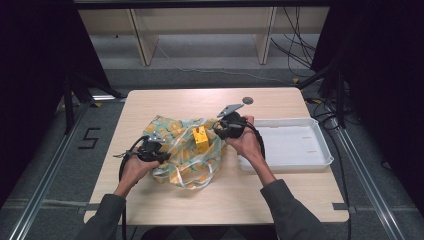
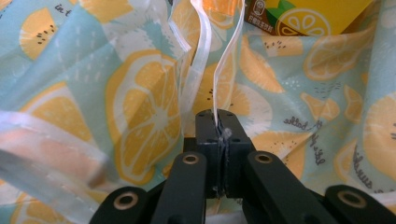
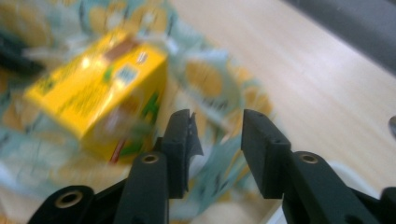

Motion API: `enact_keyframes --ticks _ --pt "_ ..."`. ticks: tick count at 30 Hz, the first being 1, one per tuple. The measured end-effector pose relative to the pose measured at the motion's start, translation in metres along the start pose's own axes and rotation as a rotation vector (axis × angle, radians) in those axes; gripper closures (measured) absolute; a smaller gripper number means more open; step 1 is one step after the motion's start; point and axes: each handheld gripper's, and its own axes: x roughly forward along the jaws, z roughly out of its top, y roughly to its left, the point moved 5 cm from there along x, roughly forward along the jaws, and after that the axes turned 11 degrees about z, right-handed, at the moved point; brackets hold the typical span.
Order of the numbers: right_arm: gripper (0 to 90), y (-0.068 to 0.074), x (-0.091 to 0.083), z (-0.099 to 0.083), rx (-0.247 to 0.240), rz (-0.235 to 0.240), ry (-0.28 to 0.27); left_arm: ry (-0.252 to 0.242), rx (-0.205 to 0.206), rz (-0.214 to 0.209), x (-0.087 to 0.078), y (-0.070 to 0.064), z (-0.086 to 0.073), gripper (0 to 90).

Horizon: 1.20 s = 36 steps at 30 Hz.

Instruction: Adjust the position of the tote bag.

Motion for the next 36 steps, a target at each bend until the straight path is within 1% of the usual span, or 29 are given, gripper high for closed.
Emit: enact_keyframes --ticks 2,3,5,6,7,8,10,11,12,13,14,15,16,18,19,20,21,22,25,26,28,29,30,31,32,33,34,35,36 --pt "67.5 0.005 0.005 -0.01 -0.009 0.018 0.053 0.004 -0.002 0.0 -0.001 0.0 -0.001 88.0" --pt "69.7 0.005 0.009 -0.015 -0.007 0.019 0.065 -0.009 -0.014 0.012 0.0 -0.001 -0.001 88.1" --pt "79.2 0.007 0.018 -0.025 0.018 0.032 0.094 -0.01 -0.015 0.008 0.0 -0.002 -0.002 88.3" --pt "81.9 0.006 0.022 -0.03 0.004 0.039 0.119 -0.01 -0.024 0.002 0.0 -0.002 -0.003 88.3" --pt "83.2 0.003 0.028 -0.034 -0.041 0.025 0.141 0.021 0.005 -0.02 -0.002 0.0 -0.005 88.4" --pt "85.0 0.004 0.03 -0.038 -0.031 0.03 0.197 -0.006 -0.009 0.005 0.0 -0.001 -0.005 88.4" --pt "86.4 0.007 0.035 -0.044 -0.036 0.03 0.245 0.028 0.006 -0.019 -0.002 0.001 -0.007 88.5" --pt "86.5 0.008 0.038 -0.046 -0.044 0.033 0.258 0.001 -0.004 0.004 0.0 0.001 -0.008 88.5" --pt "86.5 0.011 0.039 -0.048 -0.026 0.033 0.278 0.032 0.01 -0.019 -0.002 0.001 -0.01 88.5" --pt "86.5 0.011 0.04 -0.049 -0.042 0.037 0.284 0.017 0.004 -0.006 0.001 0.0 -0.011 88.5" --pt "86.4 0.012 0.041 -0.05 -0.037 0.041 0.292 0.014 -0.006 0.01 0.002 0.0 -0.011 88.5" --pt "85.9 0.012 0.041 -0.05 -0.034 0.036 0.291 0.016 -0.015 -0.005 0.003 -0.001 -0.012 88.4" --pt "85.0 0.012 0.04 -0.05 -0.033 0.037 0.291 0.022 0.003 -0.002 0.002 -0.001 -0.013 88.3" --pt "80.1 0.011 0.038 -0.048 -0.035 0.033 0.271 0.019 -0.005 -0.013 -0.002 -0.002 -0.011 85.7" --pt "77.8 0.009 0.037 -0.046 -0.039 0.037 0.247 -0.005 -0.018 -0.009 -0.004 -0.002 -0.008 84.8" --pt "73.6 0.01 0.032 -0.043 -0.006 0.043 0.231 -0.011 -0.021 -0.012 -0.008 -0.002 -0.006 83.5" --pt "69.7 0.009 0.029 -0.039 0.001 0.044 0.194 -0.051 -0.043 0.004 -0.013 -0.001 -0.003 81.9" --pt "63.6 0.009 0.022 -0.033 0.019 0.037 0.143 -0.058 -0.047 0.008 -0.017 0.001 -0.002 76.3" --pt "58.5 0.011 0.009 -0.024 0.057 0.044 0.063 -0.083 -0.083 0.006 -0.031 0.007 0.003 65.9" --pt "55.4 0.015 0.001 -0.02 0.11 0.053 0.035 -0.097 -0.091 0.015 -0.035 0.008 0.004 59.7" --pt "52.6 0.016 -0.005 -0.016 0.102 0.055 0.0 -0.114 -0.102 0.022 -0.043 0.009 0.007 55.9" --pt "51.4 0.015 -0.007 -0.013 0.072 0.061 -0.028 -0.135 -0.12 0.019 -0.047 0.008 0.009 54.3" --pt "49.5 0.017 -0.012 -0.011 0.082 0.071 -0.022 -0.145 -0.124 0.026 -0.052 0.008 0.01 51.7" --pt "48.5 0.017 -0.013 -0.009 0.059 0.067 -0.044 -0.169 -0.143 0.025 -0.058 0.006 0.013 49.3" --pt "47.8 0.02 -0.016 -0.007 0.064 0.079 -0.057 -0.172 -0.135 0.02 -0.063 0.006 0.014 47.2" --pt "47.1 0.02 -0.016 -0.004 0.047 0.078 -0.097 -0.205 -0.156 0.027 -0.068 0.003 0.017 46.3" --pt "45.8 0.023 -0.02 -0.004 0.063 0.099 -0.076 -0.213 -0.151 0.025 -0.072 0.002 0.018 45.2" --pt "44.9 0.023 -0.02 -0.002 0.043 0.103 -0.084 -0.221 -0.152 0.025 -0.078 0.001 0.02 43.8" --pt "43.5 0.025 -0.019 -0.001 0.053 0.094 -0.1 -0.246 -0.171 0.024 -0.082 -0.002 0.022 41.7"
